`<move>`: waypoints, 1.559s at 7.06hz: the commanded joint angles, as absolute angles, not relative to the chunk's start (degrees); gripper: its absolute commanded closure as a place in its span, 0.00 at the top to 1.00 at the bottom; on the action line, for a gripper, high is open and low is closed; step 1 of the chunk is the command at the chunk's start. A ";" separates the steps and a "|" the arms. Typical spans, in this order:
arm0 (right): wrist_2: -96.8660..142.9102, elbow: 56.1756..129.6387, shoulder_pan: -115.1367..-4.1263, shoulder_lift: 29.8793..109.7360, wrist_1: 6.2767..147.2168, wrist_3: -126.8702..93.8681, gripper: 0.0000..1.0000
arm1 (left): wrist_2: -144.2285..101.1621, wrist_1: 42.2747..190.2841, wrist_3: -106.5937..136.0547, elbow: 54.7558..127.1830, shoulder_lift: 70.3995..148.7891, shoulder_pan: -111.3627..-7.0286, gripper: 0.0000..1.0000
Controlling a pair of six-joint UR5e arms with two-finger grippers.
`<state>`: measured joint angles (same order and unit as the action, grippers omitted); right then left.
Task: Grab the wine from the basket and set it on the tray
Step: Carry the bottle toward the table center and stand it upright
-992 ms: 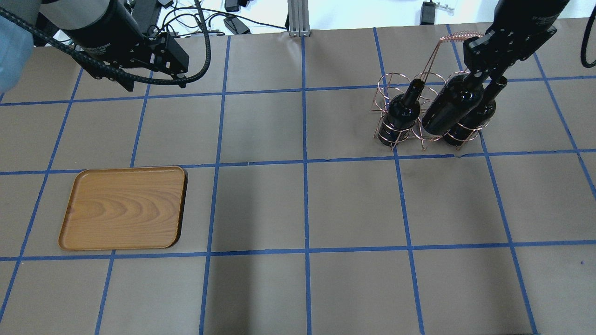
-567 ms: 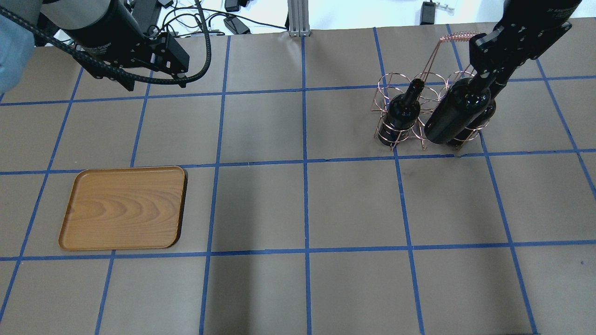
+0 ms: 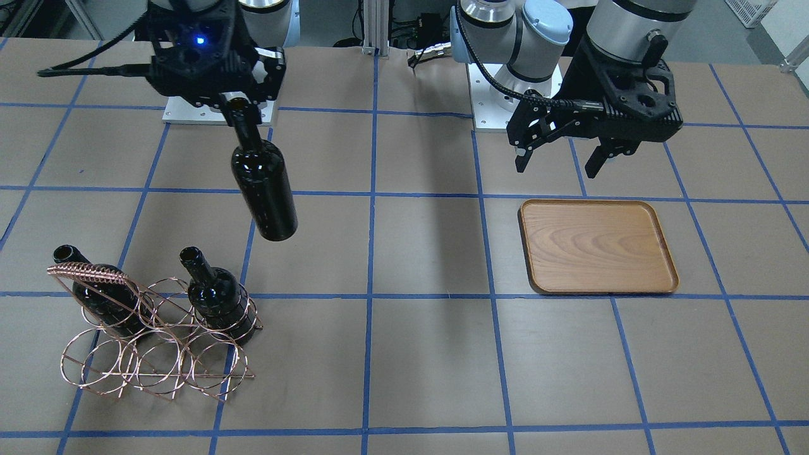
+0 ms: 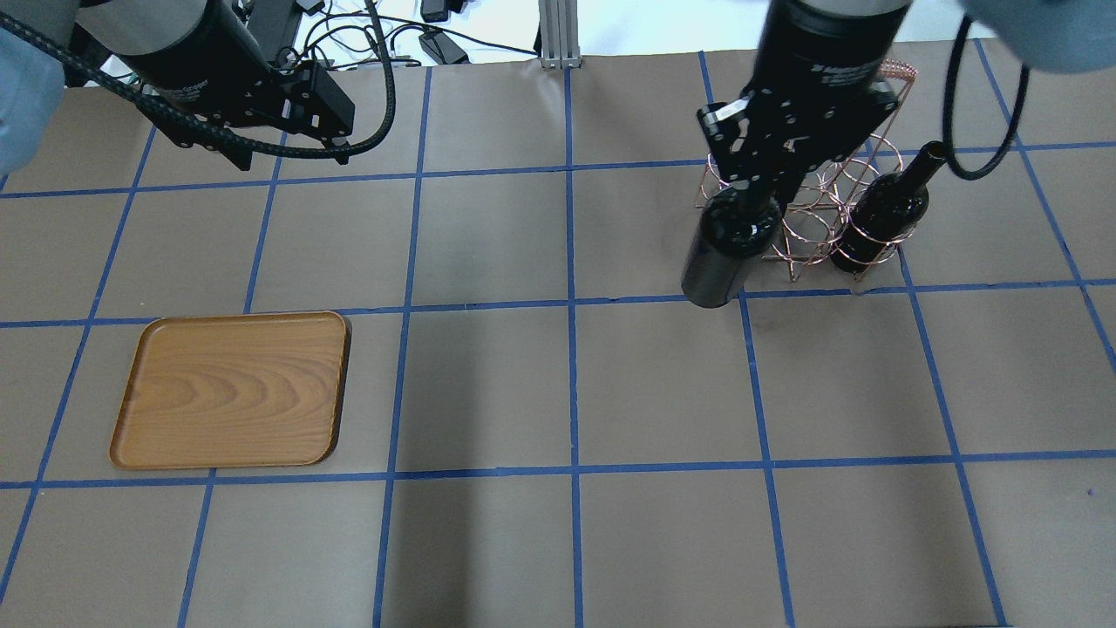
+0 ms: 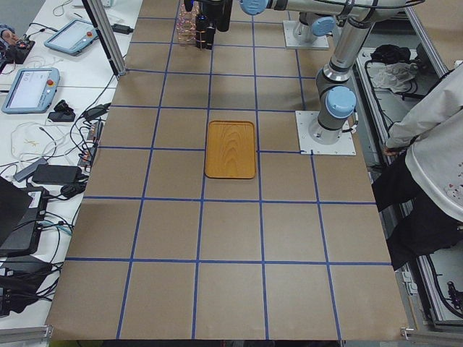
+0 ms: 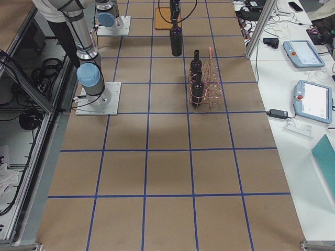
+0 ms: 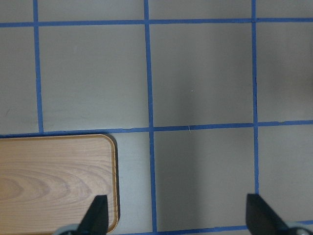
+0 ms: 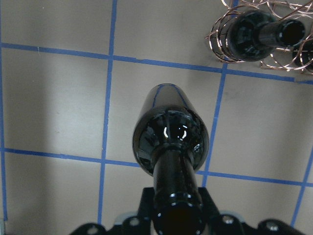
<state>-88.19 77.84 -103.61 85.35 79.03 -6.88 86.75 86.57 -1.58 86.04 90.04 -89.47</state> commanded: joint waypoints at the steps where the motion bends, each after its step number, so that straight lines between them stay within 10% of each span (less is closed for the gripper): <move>1: -87.10 78.31 -110.36 80.54 85.49 -15.88 0.00 | 86.75 86.57 -1.58 86.13 90.00 -89.47 1.00; 9: -87.10 84.73 -117.69 73.39 99.67 -27.32 0.00 | 86.84 86.57 -1.58 86.13 89.91 -89.47 1.00; 10: -87.27 84.73 -117.69 73.21 100.10 -26.90 0.78 | 86.84 86.57 -1.58 86.13 89.91 -89.47 1.00; 11: -87.62 84.64 -117.69 73.65 100.72 -26.63 1.00 | 86.84 86.66 -1.67 86.13 89.74 -89.47 1.00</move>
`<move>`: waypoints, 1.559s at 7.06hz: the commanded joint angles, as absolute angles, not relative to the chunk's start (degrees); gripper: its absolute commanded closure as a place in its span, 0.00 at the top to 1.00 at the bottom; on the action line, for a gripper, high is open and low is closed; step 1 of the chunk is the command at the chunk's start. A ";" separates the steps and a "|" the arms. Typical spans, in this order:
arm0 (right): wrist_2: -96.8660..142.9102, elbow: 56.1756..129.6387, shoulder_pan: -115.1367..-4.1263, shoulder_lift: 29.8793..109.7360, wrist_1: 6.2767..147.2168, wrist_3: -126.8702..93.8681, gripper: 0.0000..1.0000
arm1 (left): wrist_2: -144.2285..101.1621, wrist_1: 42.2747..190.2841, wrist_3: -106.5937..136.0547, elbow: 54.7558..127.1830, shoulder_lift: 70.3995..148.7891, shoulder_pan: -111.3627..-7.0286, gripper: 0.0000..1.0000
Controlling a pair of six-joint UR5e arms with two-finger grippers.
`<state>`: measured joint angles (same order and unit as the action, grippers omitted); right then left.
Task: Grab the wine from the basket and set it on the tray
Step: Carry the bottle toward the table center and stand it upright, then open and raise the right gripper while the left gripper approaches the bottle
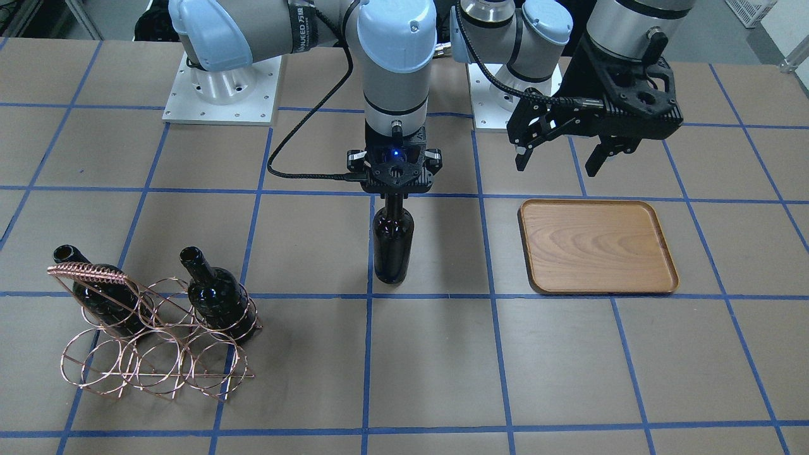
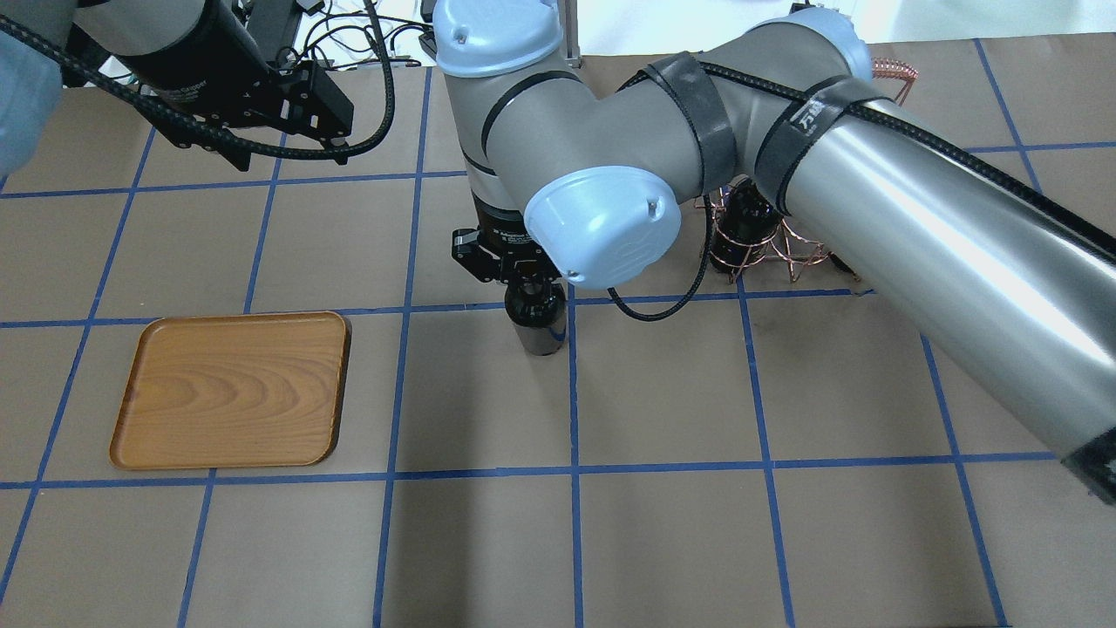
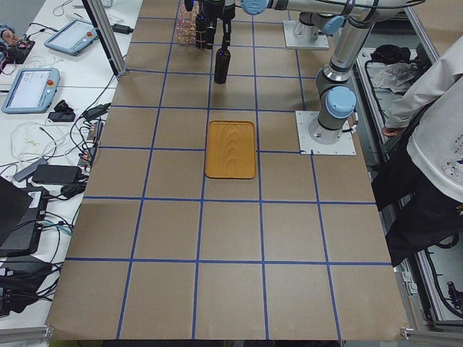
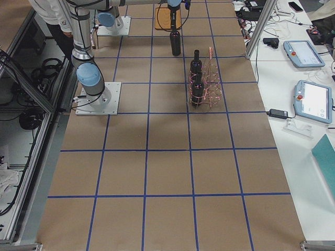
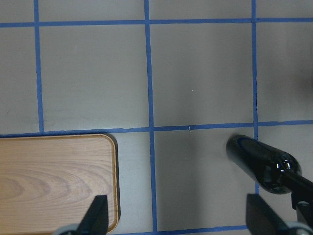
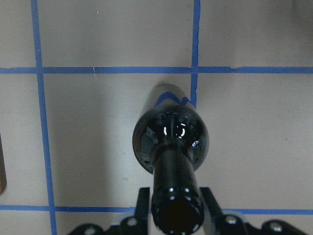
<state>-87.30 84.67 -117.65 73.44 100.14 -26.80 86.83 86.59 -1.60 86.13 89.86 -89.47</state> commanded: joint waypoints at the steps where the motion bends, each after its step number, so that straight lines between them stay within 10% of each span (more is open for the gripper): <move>1: -87.02 83.59 -117.16 74.00 100.72 -26.89 1.00 | 86.84 86.66 -1.58 86.13 89.82 -89.47 1.00; 11: -93.35 82.35 -94.41 85.34 91.06 -5.45 1.00 | 90.88 74.83 13.61 89.12 98.77 -104.39 1.00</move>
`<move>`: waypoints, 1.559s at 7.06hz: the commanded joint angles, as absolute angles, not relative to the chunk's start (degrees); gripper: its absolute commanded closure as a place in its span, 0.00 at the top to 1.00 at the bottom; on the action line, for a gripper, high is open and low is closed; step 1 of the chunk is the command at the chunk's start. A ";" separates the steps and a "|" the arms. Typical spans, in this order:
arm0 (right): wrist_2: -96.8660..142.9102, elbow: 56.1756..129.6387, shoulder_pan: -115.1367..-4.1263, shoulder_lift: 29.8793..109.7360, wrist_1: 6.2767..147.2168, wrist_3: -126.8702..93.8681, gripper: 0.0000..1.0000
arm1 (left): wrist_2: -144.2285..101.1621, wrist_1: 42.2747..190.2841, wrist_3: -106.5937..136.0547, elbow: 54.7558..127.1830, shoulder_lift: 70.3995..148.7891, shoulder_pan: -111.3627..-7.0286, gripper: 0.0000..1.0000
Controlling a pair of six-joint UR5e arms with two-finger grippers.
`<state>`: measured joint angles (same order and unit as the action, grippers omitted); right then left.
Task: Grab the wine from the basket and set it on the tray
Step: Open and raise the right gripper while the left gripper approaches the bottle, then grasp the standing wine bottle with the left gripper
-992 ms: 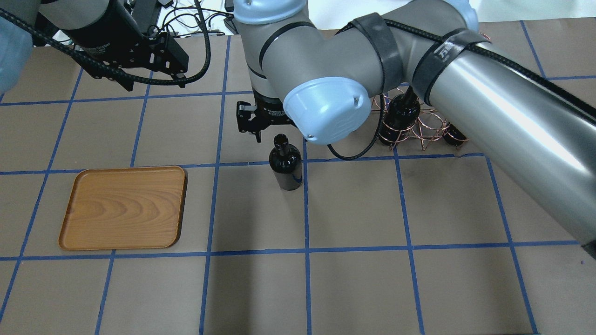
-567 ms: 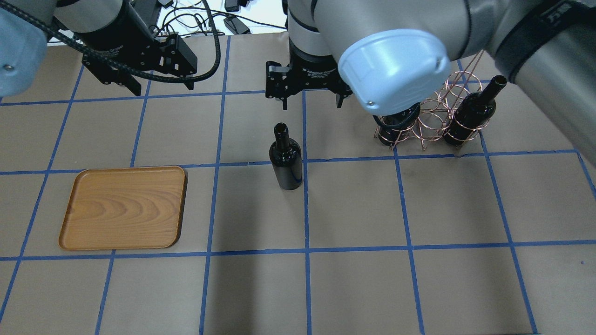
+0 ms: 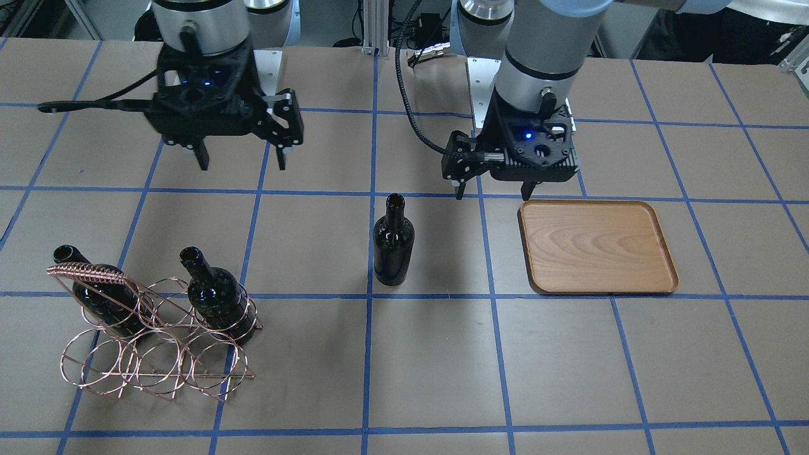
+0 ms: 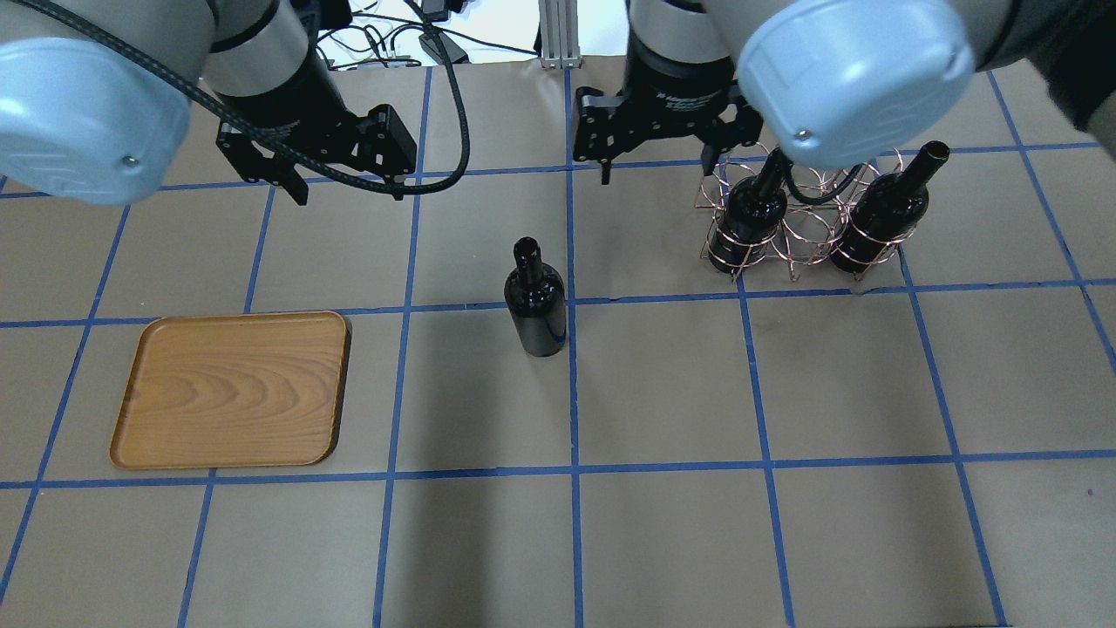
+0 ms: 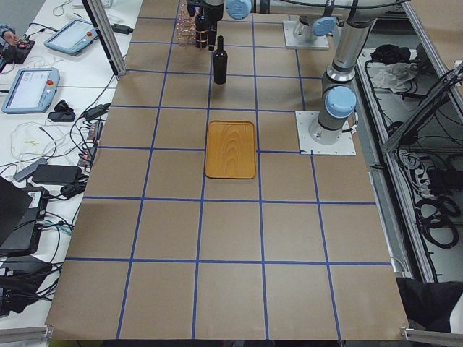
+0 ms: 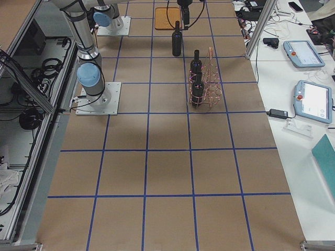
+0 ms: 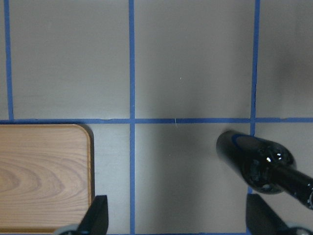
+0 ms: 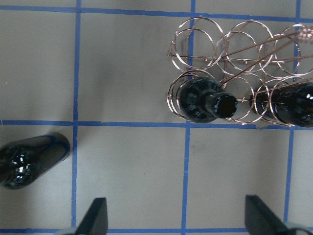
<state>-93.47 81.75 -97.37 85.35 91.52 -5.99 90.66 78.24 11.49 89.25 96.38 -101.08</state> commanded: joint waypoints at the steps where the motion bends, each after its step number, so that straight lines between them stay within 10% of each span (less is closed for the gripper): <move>1: -92.12 83.40 -92.92 85.43 87.75 -5.45 1.00 | 90.18 73.32 16.23 88.95 100.88 -105.89 1.00; 5: -92.11 83.58 -90.53 85.96 87.71 -0.88 1.00 | 88.51 73.48 16.35 89.29 103.27 -109.77 0.92; 8: -92.28 83.58 -90.53 86.13 88.50 -0.62 1.00 | 87.63 75.40 16.00 90.00 103.27 -110.39 0.34; 11: -92.81 83.58 -90.53 86.22 88.42 -0.53 1.00 | 87.80 76.03 15.74 90.53 103.19 -110.39 0.00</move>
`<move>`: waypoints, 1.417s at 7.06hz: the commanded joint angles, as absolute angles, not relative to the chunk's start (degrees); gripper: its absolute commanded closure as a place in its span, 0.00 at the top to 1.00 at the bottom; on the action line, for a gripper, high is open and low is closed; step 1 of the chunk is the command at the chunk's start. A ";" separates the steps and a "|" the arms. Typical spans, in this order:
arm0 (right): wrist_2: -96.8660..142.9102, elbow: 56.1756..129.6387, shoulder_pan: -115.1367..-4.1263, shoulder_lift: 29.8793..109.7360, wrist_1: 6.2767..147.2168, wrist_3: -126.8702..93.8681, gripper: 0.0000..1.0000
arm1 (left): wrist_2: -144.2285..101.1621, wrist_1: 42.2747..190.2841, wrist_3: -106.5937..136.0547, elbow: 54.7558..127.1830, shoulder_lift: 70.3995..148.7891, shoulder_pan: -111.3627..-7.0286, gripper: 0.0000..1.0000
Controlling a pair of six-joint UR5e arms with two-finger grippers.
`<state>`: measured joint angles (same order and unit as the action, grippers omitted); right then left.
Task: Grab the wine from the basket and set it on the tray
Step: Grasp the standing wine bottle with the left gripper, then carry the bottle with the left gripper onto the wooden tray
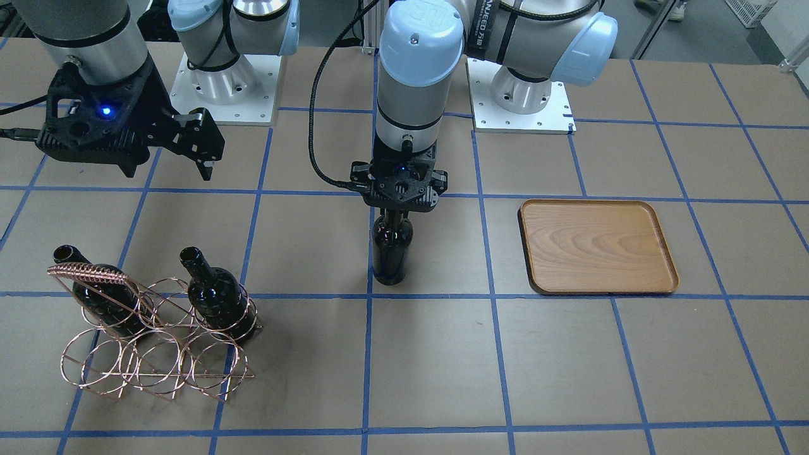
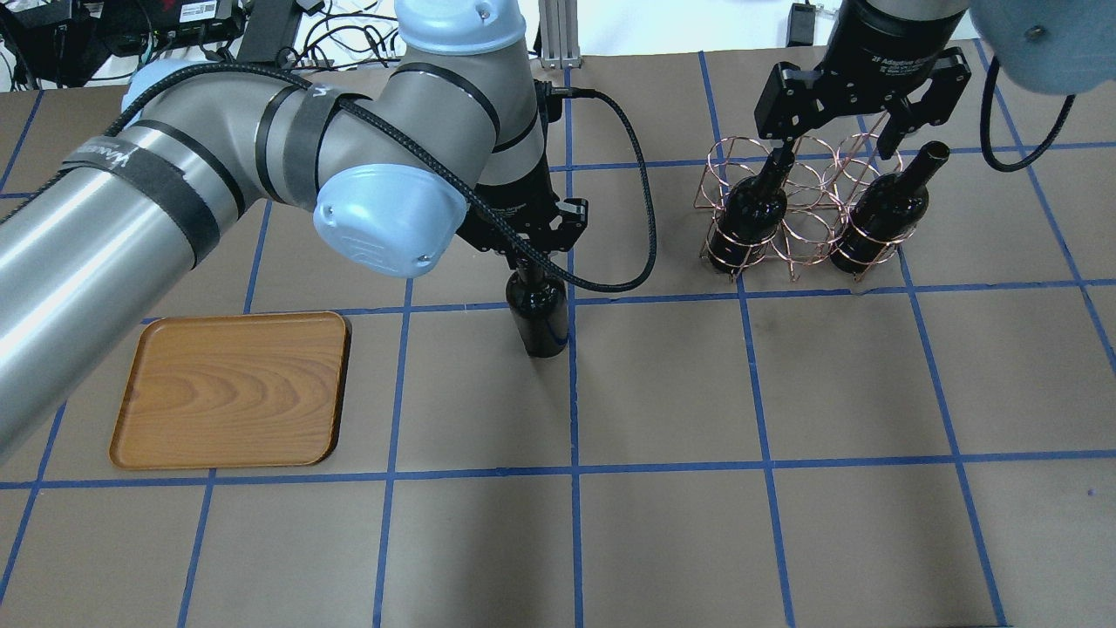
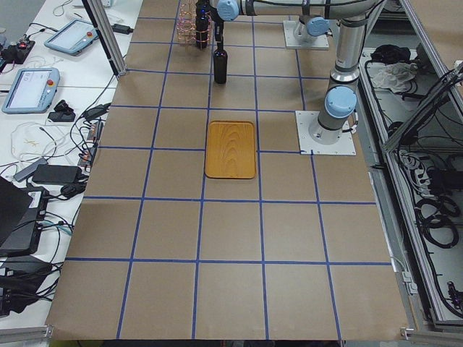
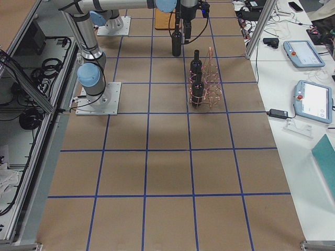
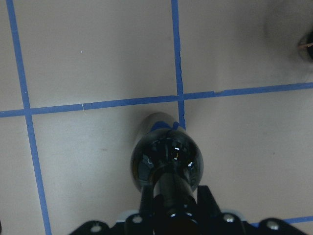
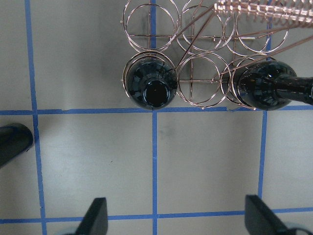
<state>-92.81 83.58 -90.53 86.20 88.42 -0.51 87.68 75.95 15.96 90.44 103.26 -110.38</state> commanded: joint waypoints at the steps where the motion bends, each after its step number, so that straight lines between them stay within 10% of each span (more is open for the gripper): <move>1: -92.90 83.58 -90.53 86.22 88.42 -0.53 1.00 | 87.89 76.11 14.95 90.35 102.31 -109.96 0.00; 10: -92.90 83.58 -90.53 86.13 89.39 -0.53 1.00 | 92.73 88.99 -37.38 100.19 84.63 -66.86 0.00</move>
<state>-92.82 83.58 -90.52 86.13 89.37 -0.56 93.10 92.35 -29.81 98.73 84.85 -74.76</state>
